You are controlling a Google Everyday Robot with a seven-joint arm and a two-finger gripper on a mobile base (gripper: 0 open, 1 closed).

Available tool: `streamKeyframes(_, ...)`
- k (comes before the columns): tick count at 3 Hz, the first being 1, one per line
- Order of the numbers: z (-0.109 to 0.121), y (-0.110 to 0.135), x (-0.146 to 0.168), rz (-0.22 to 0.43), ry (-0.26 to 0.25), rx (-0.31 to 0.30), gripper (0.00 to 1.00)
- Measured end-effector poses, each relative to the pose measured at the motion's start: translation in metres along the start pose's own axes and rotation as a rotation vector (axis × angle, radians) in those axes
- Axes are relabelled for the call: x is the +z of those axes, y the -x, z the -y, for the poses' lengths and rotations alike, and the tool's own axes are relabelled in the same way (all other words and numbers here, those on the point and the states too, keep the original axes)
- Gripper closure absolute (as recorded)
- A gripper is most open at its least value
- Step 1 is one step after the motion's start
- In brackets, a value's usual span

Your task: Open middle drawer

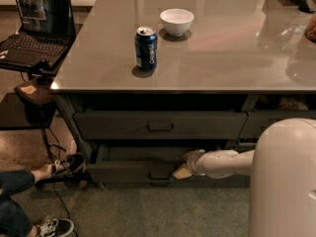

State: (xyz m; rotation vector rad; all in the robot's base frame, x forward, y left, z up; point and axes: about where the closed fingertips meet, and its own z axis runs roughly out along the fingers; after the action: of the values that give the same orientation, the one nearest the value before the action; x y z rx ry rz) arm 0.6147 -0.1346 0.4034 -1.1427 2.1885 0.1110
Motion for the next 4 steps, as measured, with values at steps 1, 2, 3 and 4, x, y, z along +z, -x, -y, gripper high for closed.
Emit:
streamKeyframes(1, -0.0001, -0.0001, 0.0, 0.0, 0.0, 0.0, 1.0)
streamKeyframes(2, -0.0039, -0.0016, -0.0019, 0.003, -0.001, -0.001, 1.0)
streamKeyframes(3, -0.0043, -0.0003, -0.0022, 0.003, -0.001, -0.001, 1.0)
streamKeyframes(4, 0.0008, -0.0049, -0.0089, -0.001, -0.019, 0.004, 1.0)
